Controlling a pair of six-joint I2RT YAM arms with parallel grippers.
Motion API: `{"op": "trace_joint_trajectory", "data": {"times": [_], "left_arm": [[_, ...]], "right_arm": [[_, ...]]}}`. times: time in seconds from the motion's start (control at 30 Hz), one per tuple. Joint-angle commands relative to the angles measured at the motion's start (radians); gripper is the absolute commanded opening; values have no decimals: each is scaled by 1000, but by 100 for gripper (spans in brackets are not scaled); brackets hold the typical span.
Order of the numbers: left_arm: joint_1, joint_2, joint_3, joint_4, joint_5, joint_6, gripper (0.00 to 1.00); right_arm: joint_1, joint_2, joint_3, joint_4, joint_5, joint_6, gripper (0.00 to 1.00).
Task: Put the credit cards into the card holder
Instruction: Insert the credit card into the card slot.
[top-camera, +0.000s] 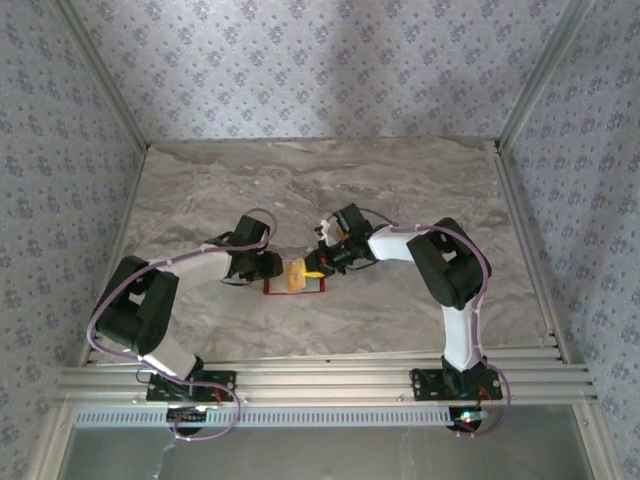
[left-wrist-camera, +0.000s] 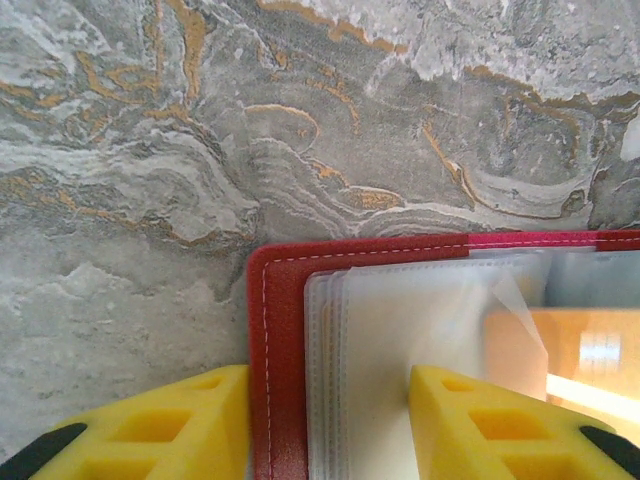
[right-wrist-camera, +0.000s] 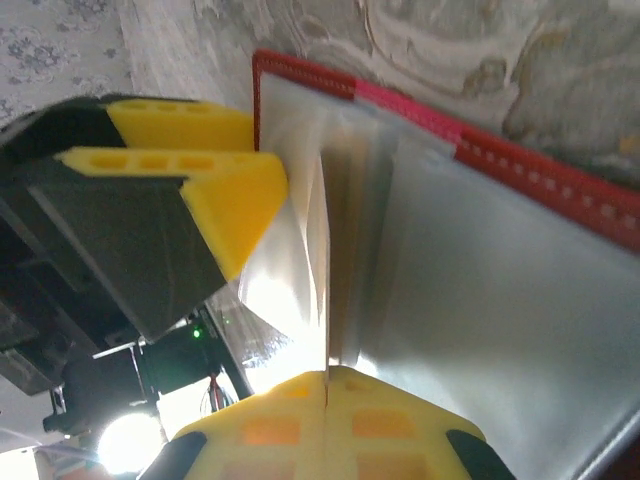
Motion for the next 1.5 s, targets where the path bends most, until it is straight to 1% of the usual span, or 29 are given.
{"op": "trace_joint_trajectory", "data": {"times": [0.0,0.2,0.37,0.5,0.6,0.73,0.8,0.87,1.13,1.43,1.47], "left_arm": [[-7,1,-34,-74,45,-6,44],[-8,-28,-37,-86,52,-8,45],[-6,-85,-33,-112,67,-9,50],[5,-140,-31,-133,73,-20,50],[17,-183,-36,-136,66,-31,45],[39,-171,-19,-142,70,-28,25],[43,-146,-6,-141,72,-25,19],[43,-116,-3,-129,81,-26,15],[34,-15,-6,-91,108,-25,11],[23,17,-34,-44,118,-38,11],[21,17,-36,-39,120,-40,11]], "right_arm": [[-5,38,34,-9,19,17,0],[0,58,39,-5,49,24,0],[7,61,40,-34,88,7,0],[19,60,35,-50,119,-1,0],[26,59,31,-60,133,-7,0],[35,58,28,-64,139,-6,0],[38,54,27,-63,143,-3,0],[41,52,24,-57,144,2,0],[59,45,34,-56,146,6,0],[79,60,75,-69,152,10,0],[82,62,105,-73,155,11,0]]}}
